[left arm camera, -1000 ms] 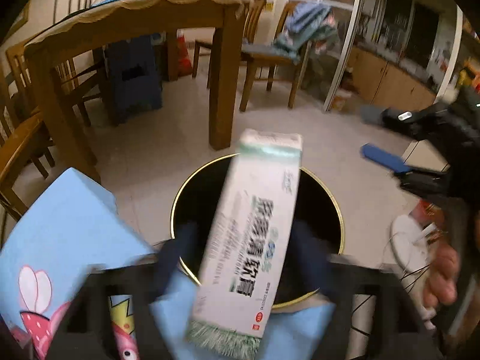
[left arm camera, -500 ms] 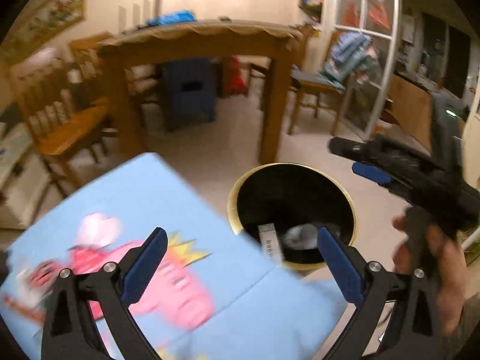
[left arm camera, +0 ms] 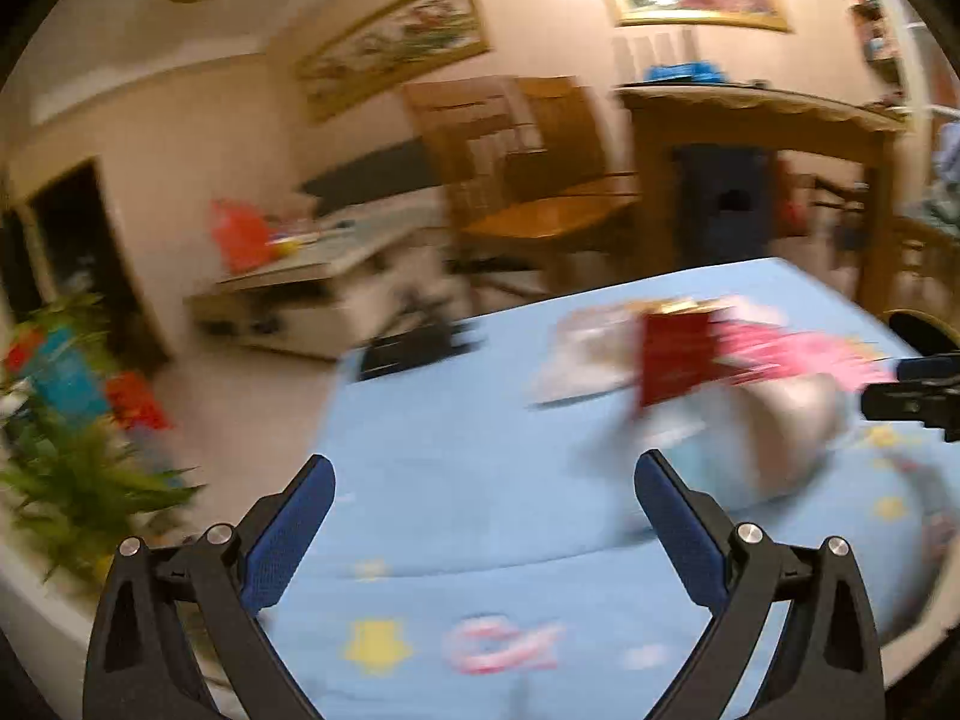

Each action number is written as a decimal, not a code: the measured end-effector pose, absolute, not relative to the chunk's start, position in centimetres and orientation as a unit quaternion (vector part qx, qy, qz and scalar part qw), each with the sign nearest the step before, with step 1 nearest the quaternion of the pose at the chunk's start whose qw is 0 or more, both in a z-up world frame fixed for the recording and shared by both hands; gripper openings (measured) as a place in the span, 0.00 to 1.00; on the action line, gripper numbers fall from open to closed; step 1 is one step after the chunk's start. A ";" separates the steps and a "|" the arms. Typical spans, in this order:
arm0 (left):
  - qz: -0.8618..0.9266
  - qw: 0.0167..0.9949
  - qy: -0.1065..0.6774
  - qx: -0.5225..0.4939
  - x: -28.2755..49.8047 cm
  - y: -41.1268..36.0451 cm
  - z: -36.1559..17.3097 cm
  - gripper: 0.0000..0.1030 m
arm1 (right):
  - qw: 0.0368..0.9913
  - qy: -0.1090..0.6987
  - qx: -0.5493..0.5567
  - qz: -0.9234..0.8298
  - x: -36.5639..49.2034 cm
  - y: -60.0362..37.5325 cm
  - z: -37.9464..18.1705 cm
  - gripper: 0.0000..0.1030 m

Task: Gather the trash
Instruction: 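Return to the table and grasp the white paper cup with the right tool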

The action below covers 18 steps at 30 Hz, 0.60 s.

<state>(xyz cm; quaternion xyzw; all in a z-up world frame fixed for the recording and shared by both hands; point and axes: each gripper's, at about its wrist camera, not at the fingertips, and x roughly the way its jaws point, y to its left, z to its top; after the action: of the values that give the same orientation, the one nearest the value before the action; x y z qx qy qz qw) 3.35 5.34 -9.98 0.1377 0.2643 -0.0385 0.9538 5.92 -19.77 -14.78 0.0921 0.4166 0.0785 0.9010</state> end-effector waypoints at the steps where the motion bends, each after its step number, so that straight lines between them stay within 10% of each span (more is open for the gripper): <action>1: -0.027 0.956 0.260 0.134 3.3 6.6 -10.1 0.94 | 0.901 0.419 0.085 0.072 6.3 -18.8 -15.1 0.95; 18: -0.058 0.970 0.212 0.104 1.5 8.0 -8.9 0.94 | 0.881 0.463 0.099 0.003 7.6 -15.0 -17.1 0.95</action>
<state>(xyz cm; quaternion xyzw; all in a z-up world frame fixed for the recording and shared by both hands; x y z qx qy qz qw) 1.47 8.04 -8.90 0.1045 0.2118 -0.0576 0.9700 7.60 -15.05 -17.09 0.0986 0.4626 0.0031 0.8811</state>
